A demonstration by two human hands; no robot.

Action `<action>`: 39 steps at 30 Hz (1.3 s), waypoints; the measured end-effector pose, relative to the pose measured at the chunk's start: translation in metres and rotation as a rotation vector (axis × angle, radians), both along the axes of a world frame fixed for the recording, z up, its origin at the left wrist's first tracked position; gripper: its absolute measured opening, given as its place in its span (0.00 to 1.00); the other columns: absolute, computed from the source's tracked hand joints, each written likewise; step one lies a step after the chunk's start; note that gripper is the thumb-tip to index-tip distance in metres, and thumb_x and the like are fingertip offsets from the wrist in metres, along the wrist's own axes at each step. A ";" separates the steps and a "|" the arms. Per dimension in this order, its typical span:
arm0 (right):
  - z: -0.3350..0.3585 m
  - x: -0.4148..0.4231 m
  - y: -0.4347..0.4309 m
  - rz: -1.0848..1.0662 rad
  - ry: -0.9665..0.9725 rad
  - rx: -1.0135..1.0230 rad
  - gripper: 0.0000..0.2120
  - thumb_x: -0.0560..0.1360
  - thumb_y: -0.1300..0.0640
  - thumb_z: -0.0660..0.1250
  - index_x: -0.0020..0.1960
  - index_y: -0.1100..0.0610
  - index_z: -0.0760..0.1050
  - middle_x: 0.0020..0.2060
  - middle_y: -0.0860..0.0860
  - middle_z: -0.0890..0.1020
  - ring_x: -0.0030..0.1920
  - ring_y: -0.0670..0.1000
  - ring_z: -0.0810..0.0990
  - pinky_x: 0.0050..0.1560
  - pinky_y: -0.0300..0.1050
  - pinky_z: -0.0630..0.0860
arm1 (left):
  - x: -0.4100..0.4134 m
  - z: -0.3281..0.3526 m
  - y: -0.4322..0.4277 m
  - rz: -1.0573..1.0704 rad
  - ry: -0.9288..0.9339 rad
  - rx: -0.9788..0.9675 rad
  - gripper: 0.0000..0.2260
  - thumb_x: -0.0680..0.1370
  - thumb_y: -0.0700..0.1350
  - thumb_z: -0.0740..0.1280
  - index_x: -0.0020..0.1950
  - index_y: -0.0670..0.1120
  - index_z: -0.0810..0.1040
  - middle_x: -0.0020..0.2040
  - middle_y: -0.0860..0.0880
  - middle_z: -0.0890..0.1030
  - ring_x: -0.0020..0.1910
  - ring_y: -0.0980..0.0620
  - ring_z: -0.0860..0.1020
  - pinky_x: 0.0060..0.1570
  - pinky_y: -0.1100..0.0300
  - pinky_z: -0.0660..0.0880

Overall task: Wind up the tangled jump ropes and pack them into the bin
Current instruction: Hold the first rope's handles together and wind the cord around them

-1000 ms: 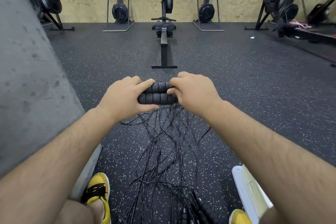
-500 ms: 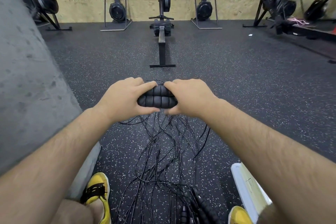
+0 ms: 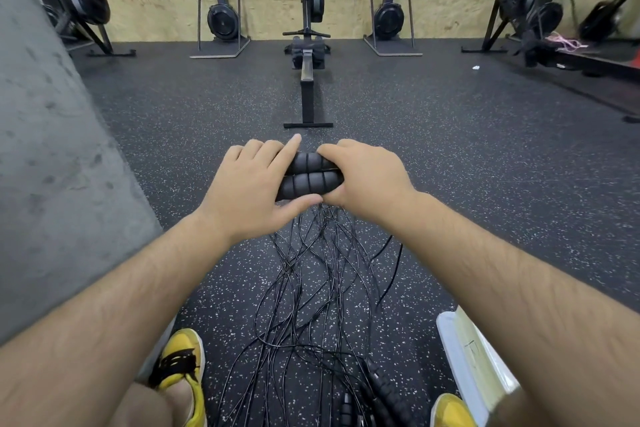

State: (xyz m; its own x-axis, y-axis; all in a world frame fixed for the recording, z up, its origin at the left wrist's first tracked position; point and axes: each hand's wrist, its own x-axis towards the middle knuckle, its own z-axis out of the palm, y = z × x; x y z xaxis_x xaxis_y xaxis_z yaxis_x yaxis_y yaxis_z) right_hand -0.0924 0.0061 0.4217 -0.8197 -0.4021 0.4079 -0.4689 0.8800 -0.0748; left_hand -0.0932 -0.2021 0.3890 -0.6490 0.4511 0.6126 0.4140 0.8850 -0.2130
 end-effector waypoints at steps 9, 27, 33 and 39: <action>0.014 0.007 0.005 0.052 -0.212 0.018 0.27 0.72 0.44 0.72 0.66 0.51 0.67 0.56 0.51 0.76 0.54 0.57 0.79 0.49 0.48 0.74 | -0.011 0.004 -0.008 -0.025 0.101 -0.074 0.37 0.76 0.75 0.56 0.64 0.46 0.78 0.44 0.47 0.78 0.41 0.43 0.77 0.42 0.51 0.68; 0.032 -0.016 0.037 0.180 -0.318 -0.139 0.09 0.84 0.53 0.58 0.50 0.52 0.77 0.39 0.45 0.79 0.39 0.46 0.75 0.43 0.45 0.70 | 0.008 0.020 -0.006 -0.314 -0.063 0.022 0.32 0.73 0.74 0.62 0.59 0.48 0.81 0.39 0.54 0.75 0.39 0.48 0.77 0.38 0.56 0.65; 0.001 -0.018 0.023 0.279 -0.571 -0.746 0.12 0.84 0.56 0.57 0.45 0.50 0.76 0.37 0.48 0.77 0.38 0.49 0.71 0.42 0.47 0.68 | 0.017 0.031 0.001 -0.293 -0.101 0.253 0.30 0.73 0.74 0.64 0.57 0.49 0.81 0.39 0.53 0.76 0.40 0.50 0.76 0.41 0.51 0.75; -0.023 -0.004 -0.013 0.196 -0.698 -0.929 0.13 0.85 0.55 0.54 0.44 0.49 0.71 0.26 0.42 0.71 0.26 0.43 0.64 0.30 0.41 0.62 | 0.003 0.036 0.001 -0.060 0.024 0.222 0.29 0.72 0.75 0.62 0.56 0.52 0.79 0.39 0.53 0.75 0.41 0.47 0.77 0.40 0.52 0.72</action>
State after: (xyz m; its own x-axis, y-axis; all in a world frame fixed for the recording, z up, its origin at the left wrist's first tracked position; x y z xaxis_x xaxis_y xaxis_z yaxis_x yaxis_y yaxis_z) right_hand -0.0967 -0.0074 0.3983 -0.9386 -0.3307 0.0979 -0.1934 0.2697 -0.9433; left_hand -0.0902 -0.2007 0.4248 -0.6093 0.3407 0.7161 0.4643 0.8853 -0.0262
